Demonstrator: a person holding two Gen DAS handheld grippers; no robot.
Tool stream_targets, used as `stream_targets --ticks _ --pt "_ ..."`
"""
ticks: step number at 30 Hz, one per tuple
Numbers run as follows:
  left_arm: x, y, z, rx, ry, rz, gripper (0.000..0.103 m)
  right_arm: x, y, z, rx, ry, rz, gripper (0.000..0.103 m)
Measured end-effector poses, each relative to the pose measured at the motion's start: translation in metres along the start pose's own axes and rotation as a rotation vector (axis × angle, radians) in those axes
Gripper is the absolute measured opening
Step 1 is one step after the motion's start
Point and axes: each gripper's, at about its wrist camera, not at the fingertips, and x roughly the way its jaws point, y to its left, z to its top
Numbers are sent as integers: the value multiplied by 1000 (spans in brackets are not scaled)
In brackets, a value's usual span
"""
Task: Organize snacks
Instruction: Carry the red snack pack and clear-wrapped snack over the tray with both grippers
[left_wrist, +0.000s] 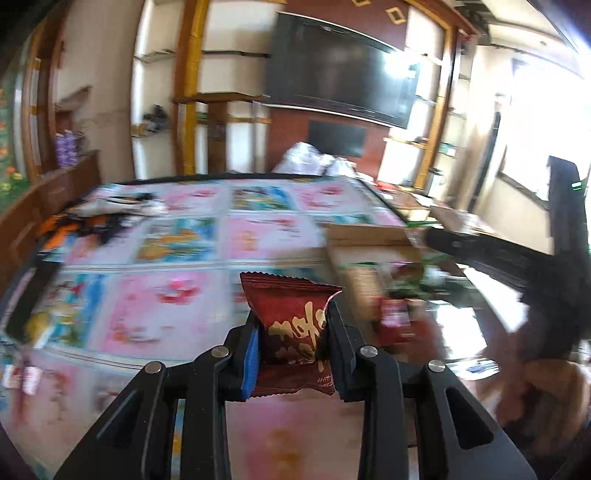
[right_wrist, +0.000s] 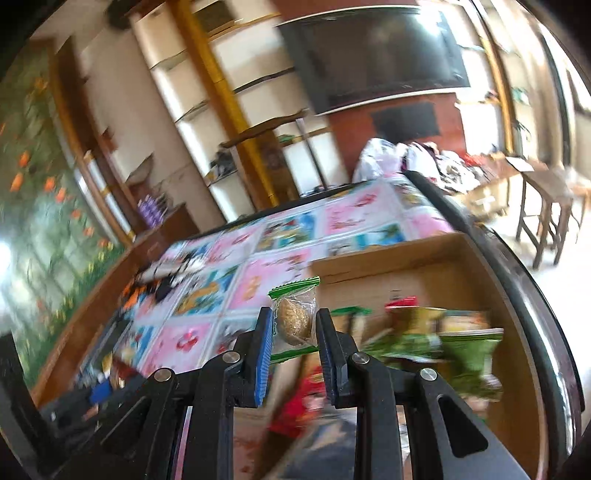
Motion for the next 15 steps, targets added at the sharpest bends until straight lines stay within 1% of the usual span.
stream_targets --ticks 1,3,6,8,10,13,15 --pt "4 -10 2 -3 24 -54 30 -2 -10 2 26 -3 -7 25" --pt "10 -26 2 -5 58 -120 30 -5 -26 5 70 -5 -14 25" --pt "17 -47 -2 12 96 -182 30 -6 -42 8 112 3 -20 25" --pt "23 -62 -4 39 112 -198 30 -6 -48 9 122 14 -30 25" --pt "29 -75 -3 58 111 -197 30 -2 -53 9 131 29 -38 25" --pt "44 -88 3 62 131 -215 30 3 -59 8 140 48 -49 25" --pt "54 -94 5 70 140 -213 30 4 -62 8 143 55 -59 25"
